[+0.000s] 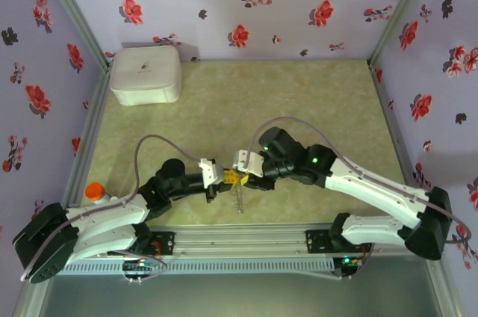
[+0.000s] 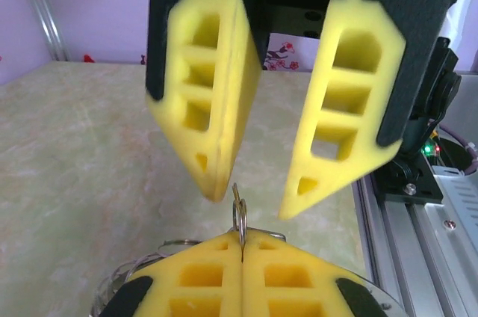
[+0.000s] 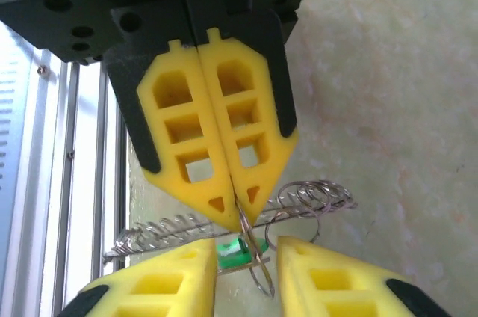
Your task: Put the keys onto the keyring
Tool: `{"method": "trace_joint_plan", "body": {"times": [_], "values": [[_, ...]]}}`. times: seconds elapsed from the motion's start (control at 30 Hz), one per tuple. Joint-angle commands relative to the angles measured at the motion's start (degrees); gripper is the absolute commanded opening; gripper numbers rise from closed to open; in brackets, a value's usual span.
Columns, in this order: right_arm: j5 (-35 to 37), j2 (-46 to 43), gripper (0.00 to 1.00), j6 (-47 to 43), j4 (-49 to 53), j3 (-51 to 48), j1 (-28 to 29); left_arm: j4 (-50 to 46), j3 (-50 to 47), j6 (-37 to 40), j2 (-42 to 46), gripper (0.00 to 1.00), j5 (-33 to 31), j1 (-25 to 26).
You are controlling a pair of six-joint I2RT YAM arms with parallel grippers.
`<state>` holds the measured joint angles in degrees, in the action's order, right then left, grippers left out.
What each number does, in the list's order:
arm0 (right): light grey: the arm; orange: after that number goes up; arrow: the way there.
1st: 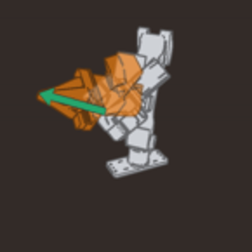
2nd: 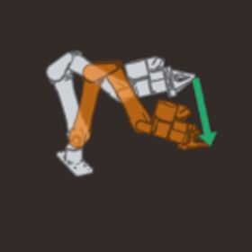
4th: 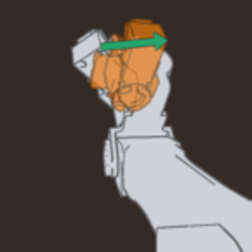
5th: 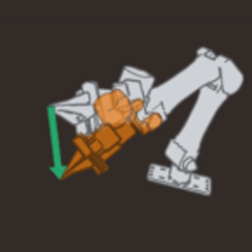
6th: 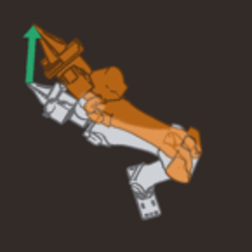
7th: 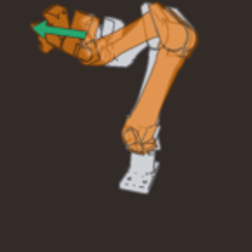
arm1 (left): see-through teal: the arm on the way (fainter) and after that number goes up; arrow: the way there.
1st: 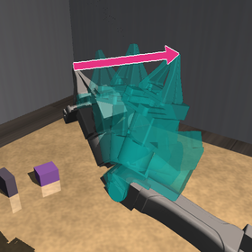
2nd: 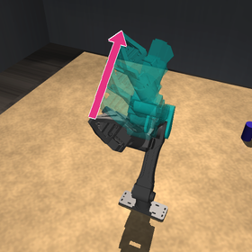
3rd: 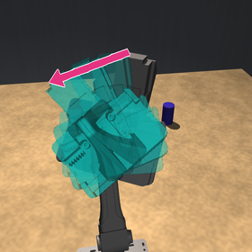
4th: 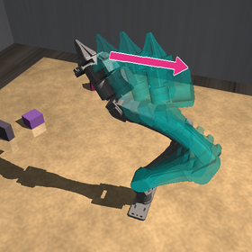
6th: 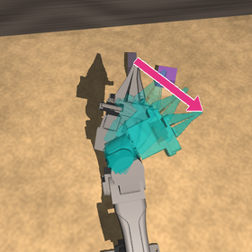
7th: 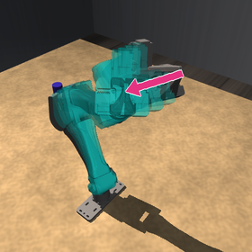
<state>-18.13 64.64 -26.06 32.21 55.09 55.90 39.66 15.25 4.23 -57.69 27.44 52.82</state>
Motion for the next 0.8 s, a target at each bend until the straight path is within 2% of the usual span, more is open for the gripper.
{"method": "trace_joint_plan", "body": {"times": [0.0, 0.4, 0.63, 0.77], "values": [[-4.2, -4.1, 0.32, 4.9, -5.1, -3.3, -3.1, 7.9, -0.7, -1.8, -0.3, 0.00, 0.2, 0.1], [-1.6, -5.7, 0.31, 6.5, -6.0, -5.8, -4.2, 12.2, -1.2, -3.6, -1.4, 0.00, 0.1, 0.1], [-4.2, -4.9, 0.26, 6.1, -6.7, -5.7, -4.2, 12.9, -1.4, -4.5, -1.2, 0.00, 0.3, 0.1], [-5.6, -4.4, 0.19, 5.7, -6.1, -5.2, -4.2, 13.1, -1.5, -4.7, -1.0, 0.00, 0.4, 0.1]]}}
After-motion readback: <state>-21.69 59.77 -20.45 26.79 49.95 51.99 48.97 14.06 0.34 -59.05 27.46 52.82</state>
